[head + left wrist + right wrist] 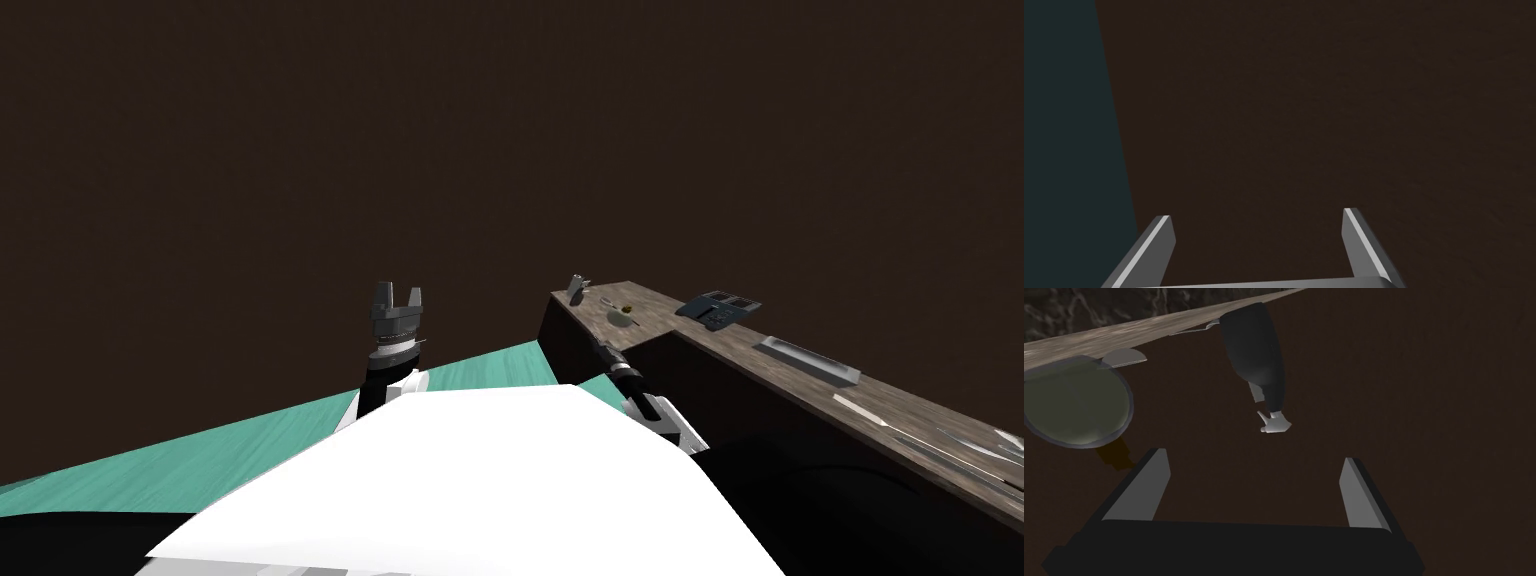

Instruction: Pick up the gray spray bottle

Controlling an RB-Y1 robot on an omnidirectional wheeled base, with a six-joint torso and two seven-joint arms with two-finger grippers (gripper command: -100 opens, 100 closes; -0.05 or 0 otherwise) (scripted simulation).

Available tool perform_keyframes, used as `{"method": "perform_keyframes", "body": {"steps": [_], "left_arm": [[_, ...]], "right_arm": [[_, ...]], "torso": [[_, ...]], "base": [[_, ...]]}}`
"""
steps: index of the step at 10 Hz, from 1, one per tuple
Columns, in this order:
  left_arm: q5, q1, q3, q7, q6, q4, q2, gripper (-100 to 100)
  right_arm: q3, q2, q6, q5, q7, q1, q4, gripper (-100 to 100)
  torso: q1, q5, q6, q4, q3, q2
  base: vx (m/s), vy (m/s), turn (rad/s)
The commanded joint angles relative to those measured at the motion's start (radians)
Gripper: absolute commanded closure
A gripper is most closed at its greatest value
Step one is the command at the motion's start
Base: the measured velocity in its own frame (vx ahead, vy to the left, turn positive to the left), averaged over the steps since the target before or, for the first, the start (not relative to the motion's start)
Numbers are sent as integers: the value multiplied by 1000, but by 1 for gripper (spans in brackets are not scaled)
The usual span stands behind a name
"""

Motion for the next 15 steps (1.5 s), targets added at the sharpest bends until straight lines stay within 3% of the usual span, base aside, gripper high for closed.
{"method": "perform_keyframes", "body": {"steps": [1, 8, 13, 14, 15], "left_arm": [[0, 0, 0, 0, 0, 0, 0, 0], [0, 0, 0, 0, 0, 0, 0, 0], [0, 0, 0, 0, 0, 0, 0, 0], [0, 0, 0, 0, 0, 0, 0, 0], [0, 0, 0, 0, 0, 0, 0, 0]], "right_arm": [[-14, -20, 19, 47, 40, -23, 32, -100], [-40, -101, 72, 209, 158, -151, 109, -100], [-48, -130, 87, 273, 200, -219, 111, -100], [-49, -128, 82, 264, 193, -207, 113, -100], [-49, -129, 82, 265, 195, -210, 114, 0]], "torso": [[0, 0, 0, 0, 0, 0], [-6, -1, 0, -2, -5, -9], [-7, -2, 0, -2, -5, -9], [-11, -2, 0, -2, -6, -10], [-10, -3, 0, -2, -3, -3]], "base": [[158, 68, -64], [212, 34, -66], [236, -25, -38], [119, -52, 10], [21, -8, 5]]}}
